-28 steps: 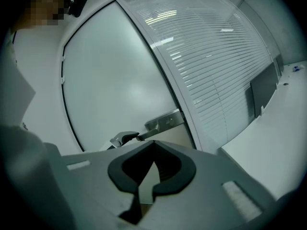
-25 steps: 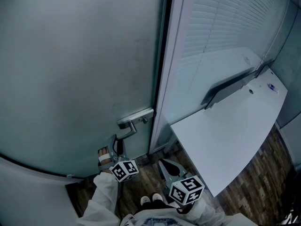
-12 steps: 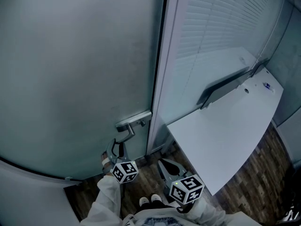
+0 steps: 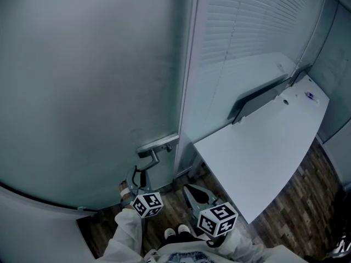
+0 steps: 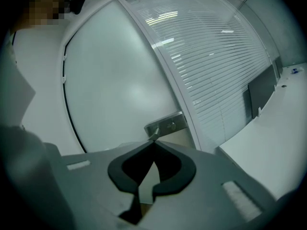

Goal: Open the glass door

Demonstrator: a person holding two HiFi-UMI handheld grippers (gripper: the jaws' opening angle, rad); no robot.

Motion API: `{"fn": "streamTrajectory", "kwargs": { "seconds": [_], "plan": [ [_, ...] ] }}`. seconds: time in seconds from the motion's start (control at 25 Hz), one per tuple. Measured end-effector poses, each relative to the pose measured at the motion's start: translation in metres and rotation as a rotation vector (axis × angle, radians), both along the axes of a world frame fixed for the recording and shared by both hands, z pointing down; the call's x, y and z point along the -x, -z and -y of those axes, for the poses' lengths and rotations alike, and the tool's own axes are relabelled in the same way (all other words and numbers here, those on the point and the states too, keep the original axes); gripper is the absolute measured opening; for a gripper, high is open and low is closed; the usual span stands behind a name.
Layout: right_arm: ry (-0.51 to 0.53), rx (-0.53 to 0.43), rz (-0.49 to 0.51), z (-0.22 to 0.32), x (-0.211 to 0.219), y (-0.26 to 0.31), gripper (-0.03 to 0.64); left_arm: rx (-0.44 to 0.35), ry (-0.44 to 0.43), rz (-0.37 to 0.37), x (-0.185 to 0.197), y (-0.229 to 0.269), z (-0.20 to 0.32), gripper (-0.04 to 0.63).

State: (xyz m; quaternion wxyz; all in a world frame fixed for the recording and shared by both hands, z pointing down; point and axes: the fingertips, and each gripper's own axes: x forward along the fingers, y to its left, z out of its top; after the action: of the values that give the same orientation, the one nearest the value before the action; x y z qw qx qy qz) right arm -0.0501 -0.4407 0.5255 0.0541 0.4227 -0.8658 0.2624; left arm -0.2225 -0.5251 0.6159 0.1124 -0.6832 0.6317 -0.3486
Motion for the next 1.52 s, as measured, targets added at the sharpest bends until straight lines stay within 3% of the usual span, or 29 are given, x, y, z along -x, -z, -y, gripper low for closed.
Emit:
{"fn": "streamTrajectory", "kwargs": {
  "seconds": [0.76, 0.88, 1.12, 1.52],
  "plan": [
    [0.009, -0.009, 0.005, -0.032, 0.004, 0.008, 0.005, 0.028, -0.059, 0.025, -0.027, 0.004, -0.057, 0.149],
    [0.02, -0.016, 0.008, -0.037, 0.011, 0.01, 0.005, 0.061, -0.085, 0.07, -0.028, 0.008, -0.068, 0.15],
    [0.03, -0.014, 0.013, -0.041, 0.02, 0.013, 0.006, 0.098, -0.137, 0.235, -0.029, 0.035, -0.083, 0.16],
    [-0.03, 0.009, -0.013, -0.058, 0.003, 0.007, 0.006, 0.12, -0.159, 0.276, -0.033, 0.041, -0.095, 0.163]
  ]
}}
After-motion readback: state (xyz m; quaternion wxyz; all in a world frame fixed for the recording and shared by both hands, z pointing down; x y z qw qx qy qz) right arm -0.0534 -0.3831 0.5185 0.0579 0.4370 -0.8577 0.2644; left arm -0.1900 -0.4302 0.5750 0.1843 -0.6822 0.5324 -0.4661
